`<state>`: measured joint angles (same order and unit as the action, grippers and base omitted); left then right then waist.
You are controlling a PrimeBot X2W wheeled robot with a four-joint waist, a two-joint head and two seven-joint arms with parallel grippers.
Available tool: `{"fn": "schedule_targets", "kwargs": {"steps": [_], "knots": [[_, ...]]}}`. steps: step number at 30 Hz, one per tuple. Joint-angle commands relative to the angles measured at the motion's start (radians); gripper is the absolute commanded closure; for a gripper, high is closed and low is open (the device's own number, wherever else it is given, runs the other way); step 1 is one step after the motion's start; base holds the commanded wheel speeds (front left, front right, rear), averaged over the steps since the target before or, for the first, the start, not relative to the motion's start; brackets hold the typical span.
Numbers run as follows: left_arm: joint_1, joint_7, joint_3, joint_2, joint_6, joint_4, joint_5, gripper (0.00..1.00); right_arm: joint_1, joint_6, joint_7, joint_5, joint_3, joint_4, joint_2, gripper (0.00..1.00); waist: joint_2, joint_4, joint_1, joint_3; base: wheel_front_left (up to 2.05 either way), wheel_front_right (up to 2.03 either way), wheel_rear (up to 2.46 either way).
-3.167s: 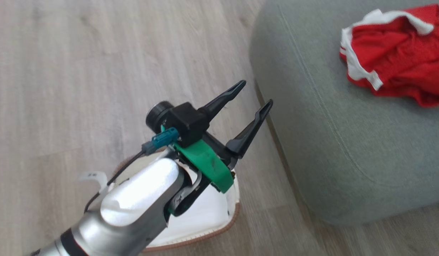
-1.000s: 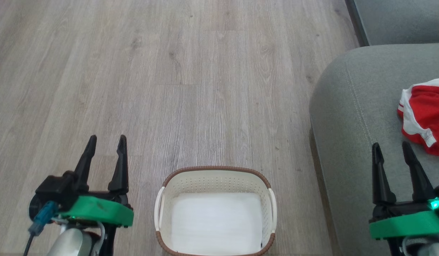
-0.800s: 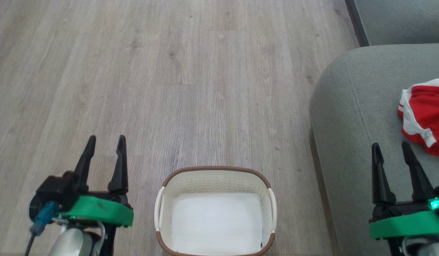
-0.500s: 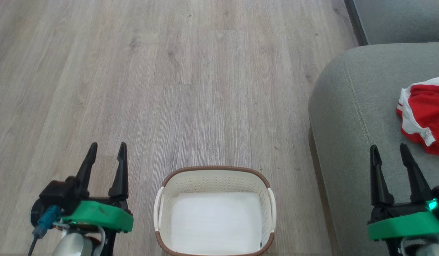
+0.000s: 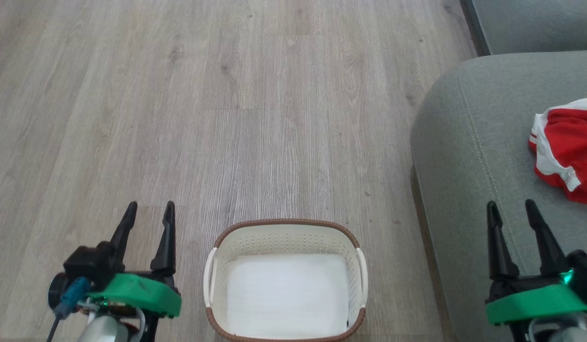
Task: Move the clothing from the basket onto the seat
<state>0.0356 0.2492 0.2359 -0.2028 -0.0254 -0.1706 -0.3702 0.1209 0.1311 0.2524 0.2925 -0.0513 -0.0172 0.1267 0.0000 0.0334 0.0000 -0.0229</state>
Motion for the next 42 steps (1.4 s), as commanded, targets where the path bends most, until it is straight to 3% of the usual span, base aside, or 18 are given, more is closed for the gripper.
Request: {"fn": "schedule_targets", "kwargs": {"steps": [1,14,15,19,42], "knots": [[0.047,0.013,-0.051,-0.002,0.007,0.015,0.012,0.0,-0.042,0.0,0.009,0.01,0.03,-0.017,0.018,0.0,0.0,-0.001,0.0,-0.001,0.0,0.0,0.0],[0.046,0.013,-0.082,0.033,0.048,-0.035,0.038,0.0,-0.056,0.0,0.009,0.03,0.046,0.035,0.019,0.0,0.0,-0.002,0.0,-0.003,0.0,0.0,0.0],[0.0,0.0,-0.04,0.041,0.048,-0.064,0.032,1.0,-0.009,0.0,0.0,0.026,0.024,0.064,0.0,1.0,0.0,-0.002,0.0,-0.003,0.0,0.0,0.0],[-0.02,-0.004,-0.035,0.054,0.049,-0.116,0.029,1.0,0.002,0.0,-0.003,0.029,0.031,0.128,-0.003,1.0,0.0,-0.002,0.0,-0.003,0.0,0.0,0.0],[-0.002,-0.073,-0.096,0.073,0.069,-0.109,-0.215,1.0,-0.042,0.0,-0.063,0.287,0.025,0.153,-0.008,1.0,0.0,-0.008,0.0,0.001,0.0,0.0,0.0]]}}
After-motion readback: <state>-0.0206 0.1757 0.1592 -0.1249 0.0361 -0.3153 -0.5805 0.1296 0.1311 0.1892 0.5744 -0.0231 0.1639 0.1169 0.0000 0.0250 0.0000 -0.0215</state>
